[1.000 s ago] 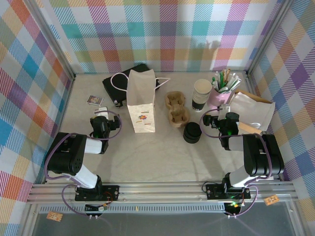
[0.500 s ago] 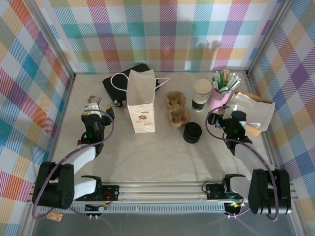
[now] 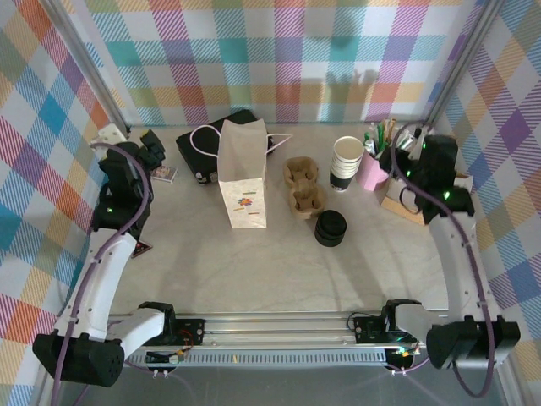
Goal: Pack the takeout coffee
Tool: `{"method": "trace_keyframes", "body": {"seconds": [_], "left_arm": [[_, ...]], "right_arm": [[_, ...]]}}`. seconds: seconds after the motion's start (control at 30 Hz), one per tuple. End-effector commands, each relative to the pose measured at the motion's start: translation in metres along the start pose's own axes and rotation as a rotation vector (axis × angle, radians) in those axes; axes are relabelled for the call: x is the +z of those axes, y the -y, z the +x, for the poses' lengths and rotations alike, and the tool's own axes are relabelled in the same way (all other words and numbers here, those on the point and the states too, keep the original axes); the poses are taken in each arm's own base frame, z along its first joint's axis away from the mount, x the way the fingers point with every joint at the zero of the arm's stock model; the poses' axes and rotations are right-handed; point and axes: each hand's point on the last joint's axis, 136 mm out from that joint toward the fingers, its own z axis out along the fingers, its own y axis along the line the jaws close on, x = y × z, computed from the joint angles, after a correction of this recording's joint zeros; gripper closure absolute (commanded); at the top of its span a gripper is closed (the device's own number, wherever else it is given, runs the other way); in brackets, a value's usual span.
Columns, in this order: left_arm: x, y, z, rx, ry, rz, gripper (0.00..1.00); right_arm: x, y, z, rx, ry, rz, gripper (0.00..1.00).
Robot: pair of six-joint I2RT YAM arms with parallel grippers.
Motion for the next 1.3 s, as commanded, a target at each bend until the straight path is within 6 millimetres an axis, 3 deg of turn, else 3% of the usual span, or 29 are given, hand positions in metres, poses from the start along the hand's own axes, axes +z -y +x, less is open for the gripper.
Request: {"method": "trace_keyframes", "body": {"seconds": [0.0,0.17,0.27,0.4,0.57,0.77,0.87,1.27], "left_arm": [[-0.011,0.006,-0.003,0.048,-0.090,-0.007,0.16],[-0.029,0.075,-0.030,0.187,-0.113,0.211,0.17],[-0.051,0.126,-0.030,0.265,-0.142,0.399,0.17],[-0.104,0.191,-0.016,0.355,-0.156,0.714,0.17],[-0.163,0.241,0.017,0.444,-0.233,1.080,0.16],[-0.204,0.264,0.052,0.580,-0.312,1.285,0.16],[-0.216,0.270,0.060,0.603,-0.323,1.347,0.15],[-0.220,0.273,0.072,0.625,-0.324,1.331,0.10]], "right_arm": [[-0.001,0.001,0.013,0.047,-0.190,0.058,0.50],[0.005,-0.018,-0.008,0.151,-0.264,0.049,0.52],[0.013,-0.033,-0.013,0.168,-0.299,0.048,0.55],[0.032,-0.044,-0.010,0.085,-0.352,0.111,0.55],[0.061,-0.039,0.004,0.067,-0.430,0.167,0.56],[0.082,-0.031,0.021,0.055,-0.493,0.221,0.60],[0.091,-0.029,0.028,0.052,-0.509,0.220,0.77],[0.123,-0.026,0.040,0.085,-0.559,0.251,0.77]]}}
